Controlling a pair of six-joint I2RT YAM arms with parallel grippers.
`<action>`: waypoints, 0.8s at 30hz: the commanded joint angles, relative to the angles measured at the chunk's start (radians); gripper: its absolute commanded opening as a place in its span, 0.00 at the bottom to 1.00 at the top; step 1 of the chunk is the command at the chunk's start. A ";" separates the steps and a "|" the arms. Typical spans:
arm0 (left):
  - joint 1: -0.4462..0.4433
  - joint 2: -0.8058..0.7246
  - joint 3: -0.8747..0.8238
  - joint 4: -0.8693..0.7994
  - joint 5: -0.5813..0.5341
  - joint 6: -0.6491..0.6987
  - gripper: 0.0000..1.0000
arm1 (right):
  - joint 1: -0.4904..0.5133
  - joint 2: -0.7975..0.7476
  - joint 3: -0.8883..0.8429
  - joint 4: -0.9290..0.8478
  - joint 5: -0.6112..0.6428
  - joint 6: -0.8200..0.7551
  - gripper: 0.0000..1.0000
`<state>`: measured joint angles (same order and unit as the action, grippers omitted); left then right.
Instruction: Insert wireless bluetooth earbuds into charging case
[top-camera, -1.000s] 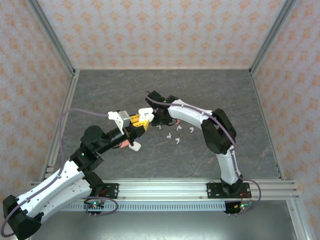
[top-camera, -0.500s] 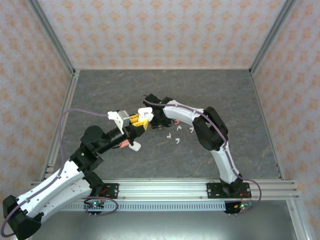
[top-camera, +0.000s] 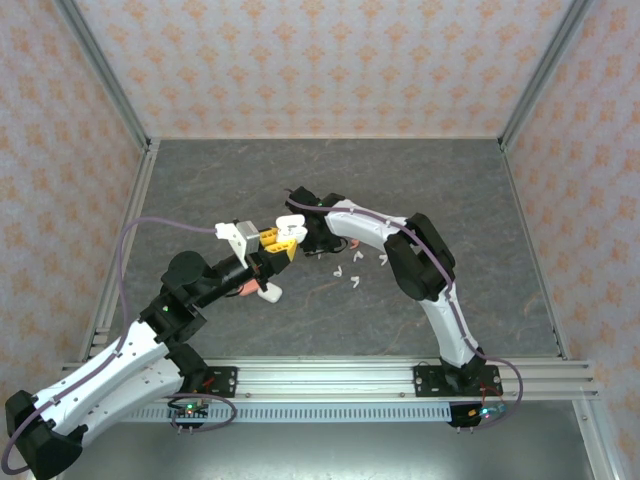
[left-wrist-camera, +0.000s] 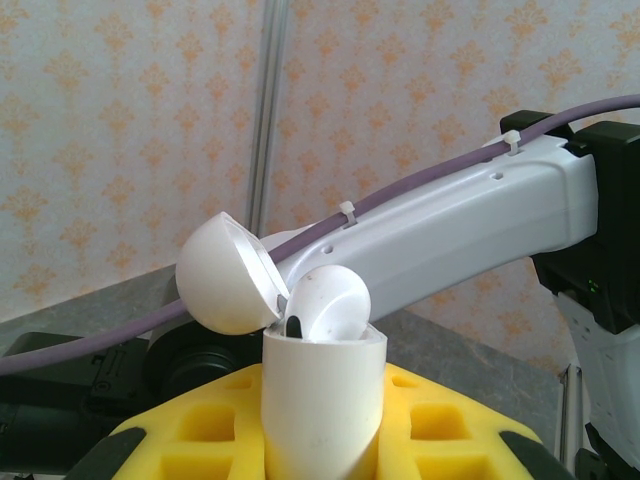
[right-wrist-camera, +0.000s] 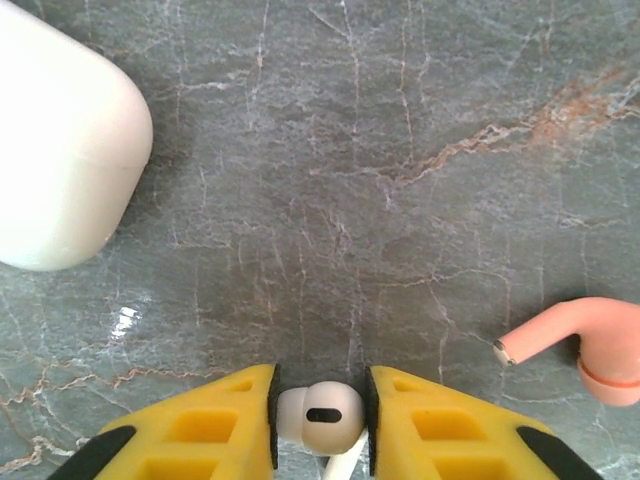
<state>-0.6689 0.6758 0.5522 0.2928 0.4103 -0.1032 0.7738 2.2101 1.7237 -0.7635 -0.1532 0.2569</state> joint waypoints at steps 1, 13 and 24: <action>-0.009 -0.007 -0.003 0.007 -0.010 0.022 0.00 | 0.007 -0.016 0.012 -0.020 0.019 -0.010 0.26; -0.009 0.025 -0.006 0.075 -0.004 -0.023 0.00 | -0.009 -0.382 -0.278 0.192 0.049 -0.041 0.26; -0.010 0.171 0.038 0.217 0.014 -0.110 0.00 | -0.118 -0.922 -0.588 0.484 0.018 -0.059 0.26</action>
<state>-0.6693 0.8284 0.5529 0.4084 0.4110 -0.1768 0.6643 1.3861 1.1812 -0.4049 -0.1303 0.2234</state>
